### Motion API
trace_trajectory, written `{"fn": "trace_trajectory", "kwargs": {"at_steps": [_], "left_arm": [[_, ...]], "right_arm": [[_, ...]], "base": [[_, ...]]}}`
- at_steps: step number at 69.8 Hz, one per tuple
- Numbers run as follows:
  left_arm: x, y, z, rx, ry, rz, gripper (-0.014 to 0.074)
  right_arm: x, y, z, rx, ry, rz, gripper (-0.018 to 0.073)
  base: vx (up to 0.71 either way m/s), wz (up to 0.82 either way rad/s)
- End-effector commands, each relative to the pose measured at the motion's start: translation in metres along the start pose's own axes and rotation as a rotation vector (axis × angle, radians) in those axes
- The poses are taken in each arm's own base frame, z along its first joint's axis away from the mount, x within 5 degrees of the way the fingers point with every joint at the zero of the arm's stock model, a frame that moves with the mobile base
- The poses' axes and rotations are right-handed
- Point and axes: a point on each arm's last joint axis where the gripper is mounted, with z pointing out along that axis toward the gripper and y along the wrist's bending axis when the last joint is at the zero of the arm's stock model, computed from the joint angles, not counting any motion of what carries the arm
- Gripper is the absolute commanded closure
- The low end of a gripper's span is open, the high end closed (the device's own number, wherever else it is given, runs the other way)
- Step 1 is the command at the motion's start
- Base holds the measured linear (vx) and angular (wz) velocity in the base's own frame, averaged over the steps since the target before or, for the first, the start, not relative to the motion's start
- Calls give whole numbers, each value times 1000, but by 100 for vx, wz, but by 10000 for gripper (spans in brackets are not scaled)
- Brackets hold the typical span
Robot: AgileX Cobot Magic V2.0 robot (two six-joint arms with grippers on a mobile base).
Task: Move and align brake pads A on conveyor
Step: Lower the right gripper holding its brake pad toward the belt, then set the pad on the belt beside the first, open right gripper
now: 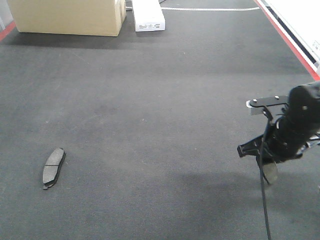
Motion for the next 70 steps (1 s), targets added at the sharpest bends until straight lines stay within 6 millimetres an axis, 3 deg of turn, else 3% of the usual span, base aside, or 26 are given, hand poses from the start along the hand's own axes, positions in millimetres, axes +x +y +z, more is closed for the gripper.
{"fn": "trace_trajectory", "kwargs": {"at_steps": [1,12,27,45,56,70], "left_arm": [[-13,-1,-2,14,-84,2,150],[-13,-1,-2,14,-84,2,150],[-13,-1,-2,14,-84,2,150],[-13,-1,-2,14,-84,2,150],[-13,-1,-2,14,-84,2,150],[-13,-1,-2,14,-84,2,150]], "right_arm": [[-17,-5,-10,39,-117,-3,507],[-25,-4,13,39,-125,-21,466],[-32,-21,38,38,-91,61,341],[-34,-27,36,50,-118,45,88],[-33,-29,5,50,-189,49,48],[-17,-31,-81,4,-434,41,52]], "base": [[0,0],[0,0],[0,0],[0,0],[0,0],[0,0]]}}
